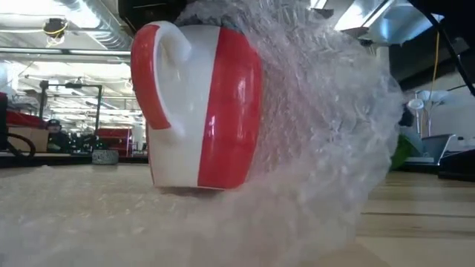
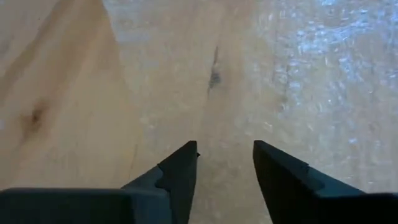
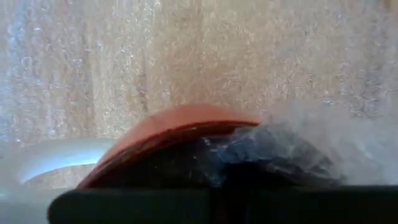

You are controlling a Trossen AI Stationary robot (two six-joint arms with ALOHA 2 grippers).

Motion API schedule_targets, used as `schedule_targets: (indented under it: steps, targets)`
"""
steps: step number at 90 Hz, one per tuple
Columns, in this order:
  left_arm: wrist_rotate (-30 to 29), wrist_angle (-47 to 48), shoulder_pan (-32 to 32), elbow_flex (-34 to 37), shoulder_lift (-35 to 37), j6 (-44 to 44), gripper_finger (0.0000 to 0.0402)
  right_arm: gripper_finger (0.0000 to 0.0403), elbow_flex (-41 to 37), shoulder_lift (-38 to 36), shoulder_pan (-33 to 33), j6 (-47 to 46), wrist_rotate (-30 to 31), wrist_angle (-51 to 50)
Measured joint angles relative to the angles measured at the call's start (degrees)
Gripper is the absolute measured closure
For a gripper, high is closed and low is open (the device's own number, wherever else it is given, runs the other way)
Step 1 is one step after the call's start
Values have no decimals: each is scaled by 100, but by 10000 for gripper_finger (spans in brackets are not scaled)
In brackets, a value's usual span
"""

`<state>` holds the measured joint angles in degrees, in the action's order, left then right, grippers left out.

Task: Wrap mug
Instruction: Wrap the red mug with the transparent bubble wrap

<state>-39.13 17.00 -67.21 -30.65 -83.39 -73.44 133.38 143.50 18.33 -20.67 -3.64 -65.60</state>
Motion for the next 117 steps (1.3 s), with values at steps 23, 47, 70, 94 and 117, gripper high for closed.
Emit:
schedule_targets:
  steps: [23, 47, 70, 94, 117]
  targets:
    - [-112, -2215, 653, 363, -906, 465, 333, 403, 1, 0, 2, -4, -4, 84]
    - [-70, -3791, 1560, 369, -1053, 2543, 400, 403, 0, 9, 4, -7, -133, 248]
    - [-212, -5116, 2203, 361, -346, 4480, 401, 403, 0, 9, 4, -11, -146, 366]
    - [168, -5852, 2505, 256, -324, 5038, 401, 403, 0, 11, 4, -128, -146, 486]
    - [315, -5816, 2513, 24, -318, 5327, 401, 403, 150, -21, 69, -188, -84, 308]
